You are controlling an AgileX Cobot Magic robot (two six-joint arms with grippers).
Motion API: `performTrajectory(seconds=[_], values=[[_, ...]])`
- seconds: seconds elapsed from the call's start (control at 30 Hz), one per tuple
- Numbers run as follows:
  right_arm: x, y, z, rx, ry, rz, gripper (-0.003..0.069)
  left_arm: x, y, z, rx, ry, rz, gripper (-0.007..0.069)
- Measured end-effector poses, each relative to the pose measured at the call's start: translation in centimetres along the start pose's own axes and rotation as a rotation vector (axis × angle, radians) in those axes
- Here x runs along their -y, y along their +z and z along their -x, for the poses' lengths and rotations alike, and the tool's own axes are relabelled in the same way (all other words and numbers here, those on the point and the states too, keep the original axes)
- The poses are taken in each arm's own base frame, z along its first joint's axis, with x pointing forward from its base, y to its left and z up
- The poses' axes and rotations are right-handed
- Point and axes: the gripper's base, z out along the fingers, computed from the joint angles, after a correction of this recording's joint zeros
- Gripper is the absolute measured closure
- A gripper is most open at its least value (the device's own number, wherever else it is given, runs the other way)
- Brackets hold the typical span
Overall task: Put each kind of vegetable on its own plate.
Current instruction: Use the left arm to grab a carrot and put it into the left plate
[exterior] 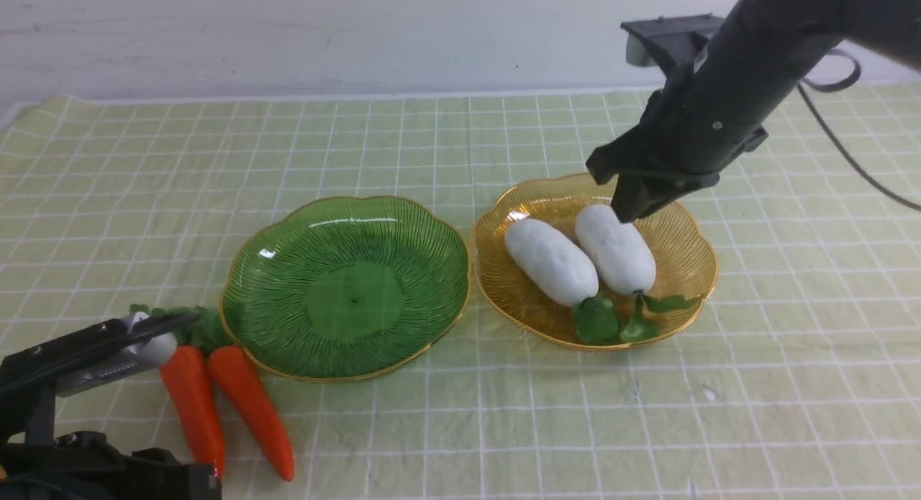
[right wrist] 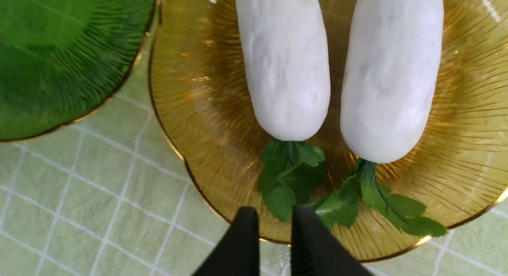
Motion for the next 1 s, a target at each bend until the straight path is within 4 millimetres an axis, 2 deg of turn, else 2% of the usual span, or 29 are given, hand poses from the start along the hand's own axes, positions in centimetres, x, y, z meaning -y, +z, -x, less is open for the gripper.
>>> performTrajectory(seconds=[0.03, 0.1, 0.13, 0.2, 0.23, 0.27, 0.37, 0.5, 0.53, 0.57, 0.67, 0.83, 1.0], values=[[-0.6, -2.1, -0.8, 0.033, 0.001, 0.013, 0.0645, 0.2, -0.5, 0.6, 0.023, -0.004, 0.015, 0.0438], [-0.9, -3.6, -1.4, 0.059, -0.002, 0.017, 0.0659, 0.3, -0.9, 1.2, 0.042, 0.001, 0.030, 0.0417], [-1.4, -5.6, -3.0, 0.079, -0.011, 0.019, 0.0669, 0.4, -1.5, 1.9, 0.067, -0.005, 0.057, 0.0373], [-1.8, -7.1, -4.1, 0.100, -0.022, 0.017, 0.0671, 0.5, -2.0, 2.5, 0.086, -0.002, 0.075, 0.0348], [-2.0, -8.0, -5.7, 0.097, -0.030, 0.018, 0.0671, 0.6, -2.6, 3.0, 0.108, -0.001, 0.101, 0.0319], [-2.2, -8.6, -6.2, 0.107, -0.037, 0.017, 0.0671, 0.6, -2.7, 3.1, 0.114, 0.000, 0.107, 0.0313], [-2.5, -9.9, -9.4, 0.104, -0.058, 0.010, 0.0671, 0.3, -2.9, 3.5, 0.127, -0.007, 0.156, 0.0280], [-2.7, -10.8, -13.8, 0.089, -0.091, -0.008, 0.0671, -0.5, -1.7, 3.9, 0.078, -0.046, 0.224, 0.0265], [-2.7, -10.6, -14.1, 0.082, -0.090, -0.009, 0.0671, -0.6, -1.6, 3.9, 0.075, -0.047, 0.228, 0.0264], [-2.7, -10.8, -15.4, 0.090, -0.098, -0.022, 0.0671, -0.9, -0.9, 4.2, 0.050, -0.055, 0.249, 0.0264], [-2.5, -11.0, -17.4, 0.136, -0.114, -0.060, 0.0671, -1.4, 0.7, 4.6, -0.001, -0.064, 0.281, 0.0264], [-1.8, -10.2, -19.9, 0.170, -0.150, -0.148, 0.0671, -2.1, 3.3, 5.8, -0.049, -0.078, 0.307, 0.0219], [-1.5, -9.6, -20.3, 0.184, -0.161, -0.173, 0.0671, -2.5, 5.0, 6.2, -0.067, -0.084, 0.316, 0.0157]])
